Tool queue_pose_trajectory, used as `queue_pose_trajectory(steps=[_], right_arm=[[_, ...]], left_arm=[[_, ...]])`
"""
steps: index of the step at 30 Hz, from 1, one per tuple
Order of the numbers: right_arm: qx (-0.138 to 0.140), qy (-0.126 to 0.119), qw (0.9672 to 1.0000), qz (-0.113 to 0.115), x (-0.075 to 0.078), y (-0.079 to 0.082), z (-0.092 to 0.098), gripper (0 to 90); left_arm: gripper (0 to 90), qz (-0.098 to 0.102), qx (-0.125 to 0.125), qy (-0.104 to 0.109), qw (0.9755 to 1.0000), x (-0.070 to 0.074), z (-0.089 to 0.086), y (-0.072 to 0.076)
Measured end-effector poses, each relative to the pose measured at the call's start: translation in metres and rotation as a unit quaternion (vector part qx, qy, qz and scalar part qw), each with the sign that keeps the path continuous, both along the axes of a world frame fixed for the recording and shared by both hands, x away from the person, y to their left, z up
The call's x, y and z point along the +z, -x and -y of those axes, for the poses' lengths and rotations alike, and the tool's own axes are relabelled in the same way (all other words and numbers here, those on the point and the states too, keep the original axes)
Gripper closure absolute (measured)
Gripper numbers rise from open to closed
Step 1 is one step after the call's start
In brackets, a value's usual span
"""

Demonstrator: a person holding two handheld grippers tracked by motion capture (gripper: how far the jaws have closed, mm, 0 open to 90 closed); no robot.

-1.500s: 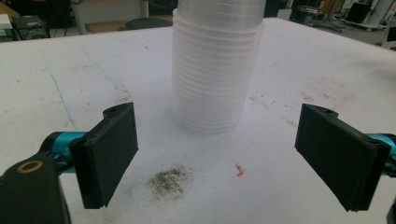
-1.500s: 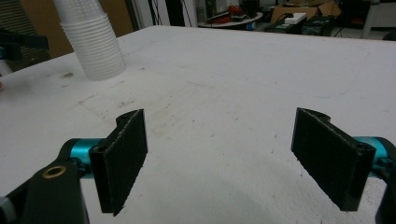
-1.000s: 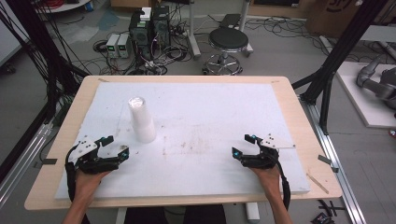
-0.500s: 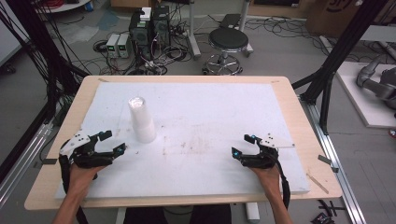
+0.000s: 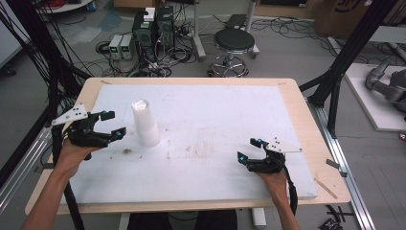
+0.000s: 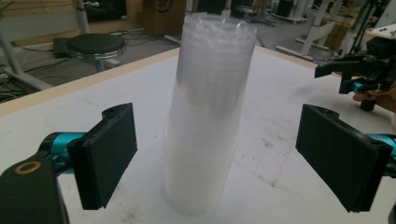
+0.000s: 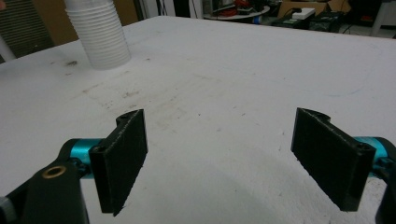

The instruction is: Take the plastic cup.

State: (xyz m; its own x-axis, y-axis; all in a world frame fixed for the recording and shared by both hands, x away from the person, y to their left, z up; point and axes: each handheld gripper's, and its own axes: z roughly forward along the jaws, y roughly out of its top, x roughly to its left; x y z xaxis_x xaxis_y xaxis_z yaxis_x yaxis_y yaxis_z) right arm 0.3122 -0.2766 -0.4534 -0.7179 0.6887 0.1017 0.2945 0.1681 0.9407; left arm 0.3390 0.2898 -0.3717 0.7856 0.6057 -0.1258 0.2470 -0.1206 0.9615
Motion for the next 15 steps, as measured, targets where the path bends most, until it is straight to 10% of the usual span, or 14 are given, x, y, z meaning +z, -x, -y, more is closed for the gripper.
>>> queue_pose_trajectory(steps=[15], right_arm=[[0.001,0.0,1.0,0.001,0.0,0.0,0.0,18.4]], left_arm=[[12.5,-0.004,-0.065,-0.058,0.9962,0.039,0.019,-0.031]])
